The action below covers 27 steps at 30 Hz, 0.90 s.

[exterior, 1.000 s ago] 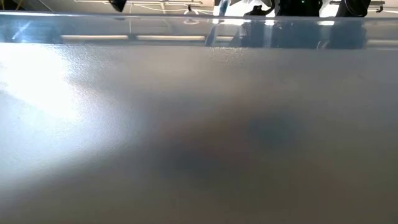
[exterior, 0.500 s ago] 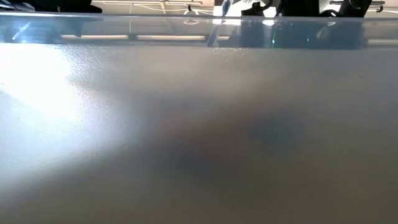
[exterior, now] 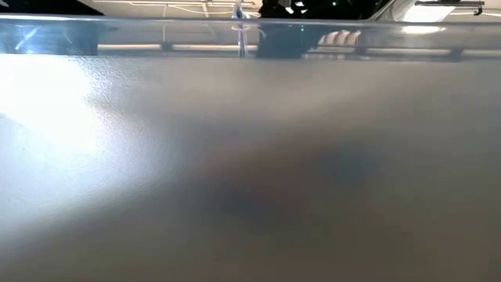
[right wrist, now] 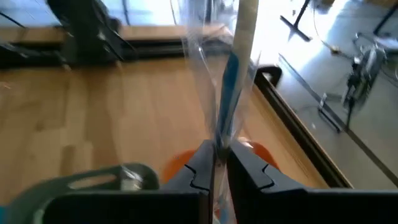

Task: Pick & Place Toothbrushes
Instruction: Put the blue toothbrush into the orange bin

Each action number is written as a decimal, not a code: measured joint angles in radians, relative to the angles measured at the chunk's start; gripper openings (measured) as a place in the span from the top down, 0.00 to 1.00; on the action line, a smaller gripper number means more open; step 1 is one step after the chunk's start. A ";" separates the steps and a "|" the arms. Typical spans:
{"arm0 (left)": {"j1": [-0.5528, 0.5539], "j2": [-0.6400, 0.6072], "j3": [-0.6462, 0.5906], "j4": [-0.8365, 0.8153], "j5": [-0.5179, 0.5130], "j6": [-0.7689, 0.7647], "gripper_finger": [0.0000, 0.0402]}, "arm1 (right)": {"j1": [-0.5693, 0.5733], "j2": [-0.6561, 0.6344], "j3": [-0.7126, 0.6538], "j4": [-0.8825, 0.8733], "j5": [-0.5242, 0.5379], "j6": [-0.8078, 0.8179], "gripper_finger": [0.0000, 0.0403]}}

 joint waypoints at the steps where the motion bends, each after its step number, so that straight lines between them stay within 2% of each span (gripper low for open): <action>1: 0.000 0.002 0.000 -0.009 0.000 0.001 0.61 | -0.015 0.001 0.015 -0.034 -0.005 -0.001 0.95; 7: 0.000 0.009 0.000 -0.037 0.000 0.001 0.61 | -0.098 0.001 0.040 -0.179 -0.019 0.047 0.95; 10: 0.000 0.009 0.000 -0.038 0.000 0.001 0.61 | -0.135 0.003 0.039 -0.237 -0.084 0.090 0.95; 18: 0.000 0.009 0.000 -0.038 0.000 0.001 0.61 | -0.165 0.036 0.040 -0.249 -0.184 0.115 0.95; 23: 0.000 0.010 0.000 -0.038 0.000 0.001 0.61 | -0.157 0.067 0.067 -0.315 -0.180 0.119 0.95; 27: 0.000 0.010 0.000 -0.042 0.000 0.001 0.61 | -0.146 0.106 0.152 -0.378 -0.161 0.104 0.95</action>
